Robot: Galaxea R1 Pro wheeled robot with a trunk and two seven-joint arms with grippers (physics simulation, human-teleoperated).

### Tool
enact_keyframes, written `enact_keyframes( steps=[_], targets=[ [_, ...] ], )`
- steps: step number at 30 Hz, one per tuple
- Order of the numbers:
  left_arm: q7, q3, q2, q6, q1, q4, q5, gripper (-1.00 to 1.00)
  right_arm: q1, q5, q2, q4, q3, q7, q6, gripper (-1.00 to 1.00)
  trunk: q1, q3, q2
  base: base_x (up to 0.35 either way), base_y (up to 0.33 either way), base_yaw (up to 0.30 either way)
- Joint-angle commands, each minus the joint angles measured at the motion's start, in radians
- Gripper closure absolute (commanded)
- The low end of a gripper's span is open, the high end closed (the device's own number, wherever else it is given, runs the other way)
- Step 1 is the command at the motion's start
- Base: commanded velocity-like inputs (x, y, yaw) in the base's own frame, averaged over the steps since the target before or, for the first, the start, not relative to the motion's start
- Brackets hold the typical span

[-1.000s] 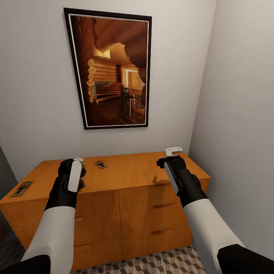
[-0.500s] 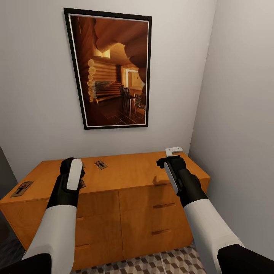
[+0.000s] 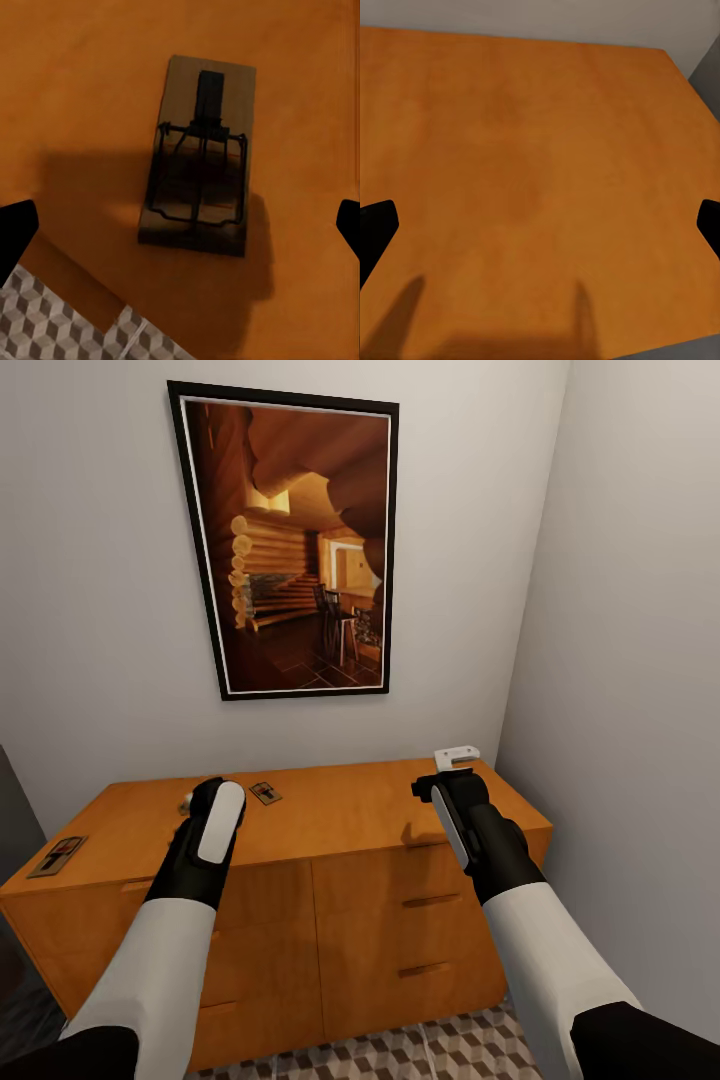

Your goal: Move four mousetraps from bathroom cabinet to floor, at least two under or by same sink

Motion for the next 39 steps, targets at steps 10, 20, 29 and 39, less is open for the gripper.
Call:
enact_keyframes(
  steps=[10,20,29,39],
  targets=[
    [0.008,-0.029,0.0,-0.014,-0.001,-0.009,0.041,-1.0,-0.001,0.006,-0.001,-0.001,0.001,0.0,0.006,-1.0,0.0,-0.001,-0.001,0.0,0.0,0.0],
    [0.008,-0.067,0.002,-0.015,-0.001,-0.016,0.048,-1.0,-0.001,0.008,-0.001,-0.001,0.001,0.003,0.004,-1.0,0.0,-0.001,-0.001,0.019,0.0,0.0],
    [0.002,-0.078,0.01,-0.016,0.003,-0.011,0.052,-1.0,0.006,0.004,-0.008,0.005,0.006,0.051,-0.008,-1.0,0.0,-0.001,-0.001,0.199,0.0,0.0],
    [0.013,-0.076,0.042,-0.008,-0.01,-0.015,0.052,-1.0,0.015,0.005,-0.008,0.032,0.013,0.056,-0.01,-1.0,0.0,-0.001,-0.001,0.0,0.0,0.0]
  ],
)
